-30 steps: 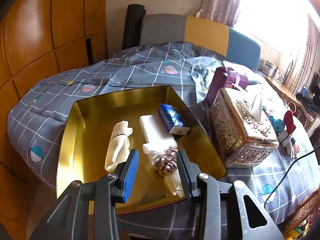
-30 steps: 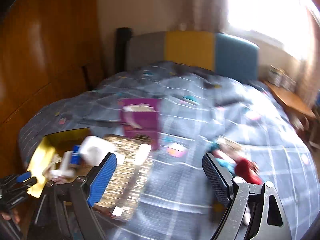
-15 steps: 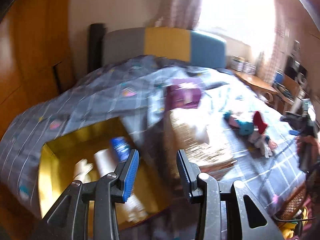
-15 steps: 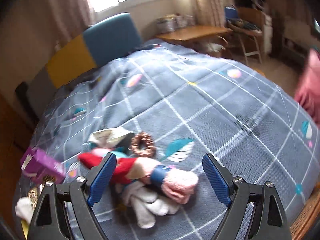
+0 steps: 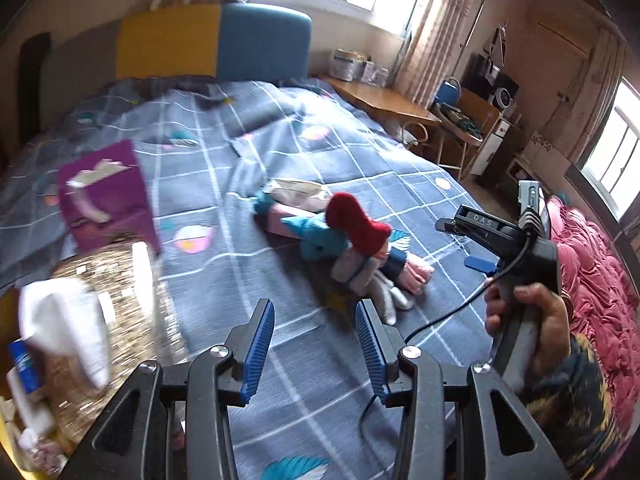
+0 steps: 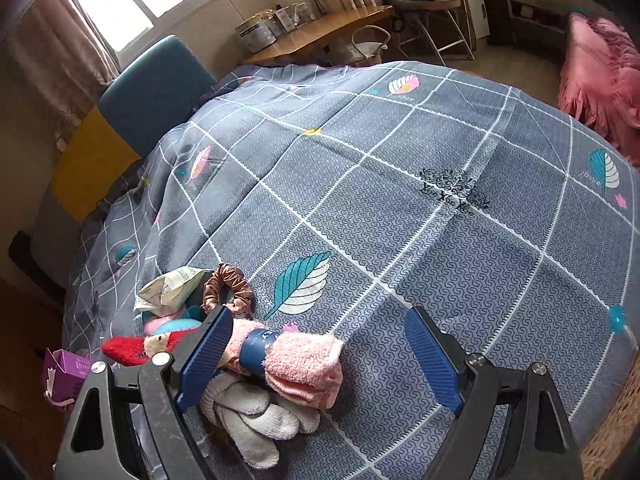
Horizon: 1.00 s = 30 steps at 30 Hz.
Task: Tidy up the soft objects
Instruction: 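Move both tools back toward the remaining soft items, then close the left tool on the red plush piece and lift it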
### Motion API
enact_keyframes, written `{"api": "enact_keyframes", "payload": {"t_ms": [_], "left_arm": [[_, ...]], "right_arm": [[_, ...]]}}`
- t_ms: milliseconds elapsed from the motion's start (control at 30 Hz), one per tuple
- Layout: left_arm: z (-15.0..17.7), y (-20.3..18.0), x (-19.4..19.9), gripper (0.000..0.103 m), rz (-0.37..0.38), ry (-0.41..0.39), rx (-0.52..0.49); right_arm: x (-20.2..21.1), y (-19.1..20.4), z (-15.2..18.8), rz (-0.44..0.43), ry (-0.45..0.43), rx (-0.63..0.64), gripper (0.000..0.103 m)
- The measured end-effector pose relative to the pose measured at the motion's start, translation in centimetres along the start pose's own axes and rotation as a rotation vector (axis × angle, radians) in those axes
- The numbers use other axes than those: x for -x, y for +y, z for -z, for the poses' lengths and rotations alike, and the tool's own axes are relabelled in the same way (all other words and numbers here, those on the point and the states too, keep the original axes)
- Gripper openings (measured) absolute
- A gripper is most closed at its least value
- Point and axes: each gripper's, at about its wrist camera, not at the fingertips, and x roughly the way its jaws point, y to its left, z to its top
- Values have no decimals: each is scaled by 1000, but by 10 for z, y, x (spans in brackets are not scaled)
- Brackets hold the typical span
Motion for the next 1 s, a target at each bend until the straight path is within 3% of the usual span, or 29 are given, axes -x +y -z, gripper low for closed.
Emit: {"api": "enact_keyframes", "payload": {"t_ms": [167, 233, 300, 567, 667, 700, 833, 1000], "left_arm": [[-22, -24, -53, 43, 90, 72, 46], [-29, -31, -77, 53, 97, 100, 70], [-36, -34, -100, 68, 108, 136, 111], [-57, -39, -155, 74, 103, 159, 242], [-63, -36, -171, 72, 104, 175, 287], [-64, -33, -175, 60, 97, 183, 303], [-64, -29, -177, 32, 126, 189, 276], [-63, -33, -148, 27, 119, 183, 161]], "right_arm": [[-1, -2, 0, -29, 17, -15, 88], [-2, -2, 1, -41, 29, -18, 88], [-4, -3, 1, -55, 40, -26, 88], [-10, -5, 0, -87, 73, -43, 88], [-11, -4, 1, -91, 77, -40, 88], [-12, -4, 1, -92, 79, -39, 88], [-13, -3, 1, -90, 78, -33, 88], [-13, 3, 3, -93, 80, 8, 87]]}}
